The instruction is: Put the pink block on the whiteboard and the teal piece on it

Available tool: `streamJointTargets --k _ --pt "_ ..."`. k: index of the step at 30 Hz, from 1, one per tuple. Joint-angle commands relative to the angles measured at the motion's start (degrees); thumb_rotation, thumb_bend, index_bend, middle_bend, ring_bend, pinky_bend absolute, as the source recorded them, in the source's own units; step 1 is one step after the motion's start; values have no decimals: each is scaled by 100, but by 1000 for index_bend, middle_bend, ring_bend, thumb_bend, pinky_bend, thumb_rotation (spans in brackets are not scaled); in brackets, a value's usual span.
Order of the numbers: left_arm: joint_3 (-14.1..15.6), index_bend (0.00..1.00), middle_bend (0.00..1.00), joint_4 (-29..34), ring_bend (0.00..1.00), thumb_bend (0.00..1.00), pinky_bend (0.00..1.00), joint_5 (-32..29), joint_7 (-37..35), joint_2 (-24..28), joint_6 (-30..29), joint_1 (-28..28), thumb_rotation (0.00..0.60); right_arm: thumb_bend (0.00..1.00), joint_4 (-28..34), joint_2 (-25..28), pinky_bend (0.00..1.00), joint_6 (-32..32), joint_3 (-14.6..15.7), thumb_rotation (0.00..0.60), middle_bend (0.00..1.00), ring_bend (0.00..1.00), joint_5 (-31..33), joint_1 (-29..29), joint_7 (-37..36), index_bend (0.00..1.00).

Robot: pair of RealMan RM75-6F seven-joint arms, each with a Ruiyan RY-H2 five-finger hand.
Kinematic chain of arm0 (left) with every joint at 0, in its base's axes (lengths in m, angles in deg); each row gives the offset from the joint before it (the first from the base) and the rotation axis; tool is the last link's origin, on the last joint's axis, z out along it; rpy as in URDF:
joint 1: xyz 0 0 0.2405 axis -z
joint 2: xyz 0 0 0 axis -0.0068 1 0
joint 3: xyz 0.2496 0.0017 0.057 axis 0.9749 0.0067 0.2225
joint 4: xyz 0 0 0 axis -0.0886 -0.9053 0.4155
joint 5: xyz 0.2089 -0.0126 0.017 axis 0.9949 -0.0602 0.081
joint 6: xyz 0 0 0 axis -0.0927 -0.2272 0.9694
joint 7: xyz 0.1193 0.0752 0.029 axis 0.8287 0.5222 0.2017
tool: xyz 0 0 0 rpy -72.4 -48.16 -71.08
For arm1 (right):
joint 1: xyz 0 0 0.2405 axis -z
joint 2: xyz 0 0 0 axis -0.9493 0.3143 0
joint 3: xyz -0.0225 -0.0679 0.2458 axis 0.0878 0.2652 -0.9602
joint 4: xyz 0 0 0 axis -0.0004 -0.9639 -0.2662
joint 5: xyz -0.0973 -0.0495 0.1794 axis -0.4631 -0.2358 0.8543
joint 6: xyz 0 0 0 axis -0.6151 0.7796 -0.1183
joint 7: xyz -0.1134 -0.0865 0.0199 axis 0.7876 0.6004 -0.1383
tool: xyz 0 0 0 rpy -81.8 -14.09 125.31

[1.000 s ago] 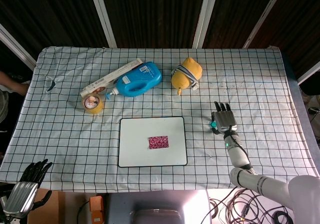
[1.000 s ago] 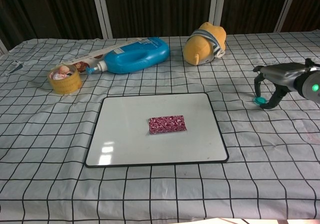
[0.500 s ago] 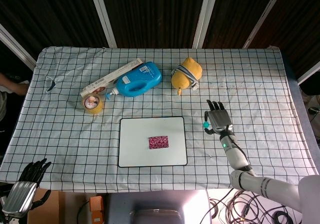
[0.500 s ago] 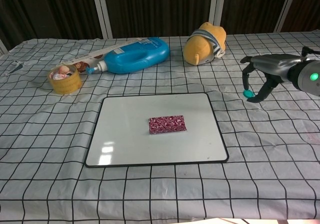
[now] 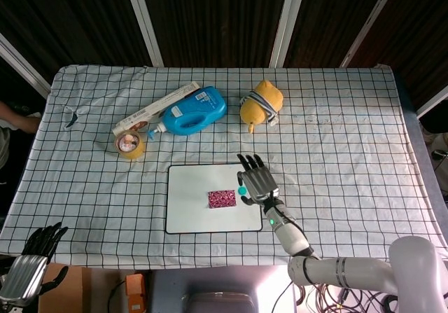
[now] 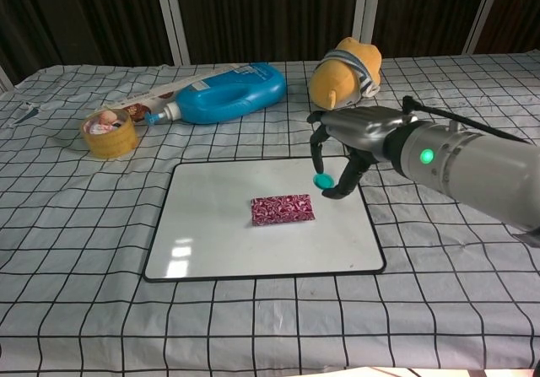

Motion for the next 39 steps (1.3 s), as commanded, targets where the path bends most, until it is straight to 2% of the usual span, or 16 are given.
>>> streamJointTargets --k 1,12,15,18,22,25,29,31,32,35,39 --pt "-3 0 0 -32 0 331 0 -9 -46 12 -30 -22 600 203 -225 -452 0 179 -51 600 0 0 342 -264 357 503" --pt "-14 0 0 -142 0 331 0 -24 -219 21 -116 -76 600 203 -666 -859 0 124 -85 600 0 0 442 -408 343 475" --pt "-28 0 0 -161 0 331 0 -40 -220 11 -133 -91 600 203 -687 -870 0 38 -27 600 0 0 441 -425 354 373" --pt "-32 0 0 -157 0 331 0 -40 -225 13 -143 -99 600 203 -605 -819 0 -47 7 600 0 0 571 -440 421 201" --pt "-25 0 0 -159 0 331 0 -1 -233 24 -246 -144 600 203 -178 -527 0 22 150 600 0 0 111 -273 130 117" --pt "-22 0 0 -198 0 331 0 40 -297 30 -391 -206 600 203 473 10 0 411 545 600 0 0 -810 159 -336 76" --pt "-38 0 0 -235 0 336 0 88 -306 19 -528 -252 600 203 1268 1027 0 1421 1460 600 0 0 -2442 1003 -947 57" --pt "-56 0 0 -212 0 338 0 96 -300 23 -578 -264 600 203 1412 1457 0 1958 1878 600 0 0 -3114 1398 -1159 55" --pt "-70 0 0 -194 0 339 0 95 -296 28 -614 -276 600 204 1414 1706 0 2329 2142 600 0 0 -3496 1676 -1281 54" --pt "-110 0 0 -167 0 343 0 70 -289 19 -724 -330 600 203 1167 2171 0 3147 2680 600 0 0 -4103 2388 -1563 53" --pt "-126 0 0 -159 0 350 0 40 -144 -5 -806 -409 600 203 416 2340 0 3801 2962 600 0 0 -4344 3188 -2228 49"
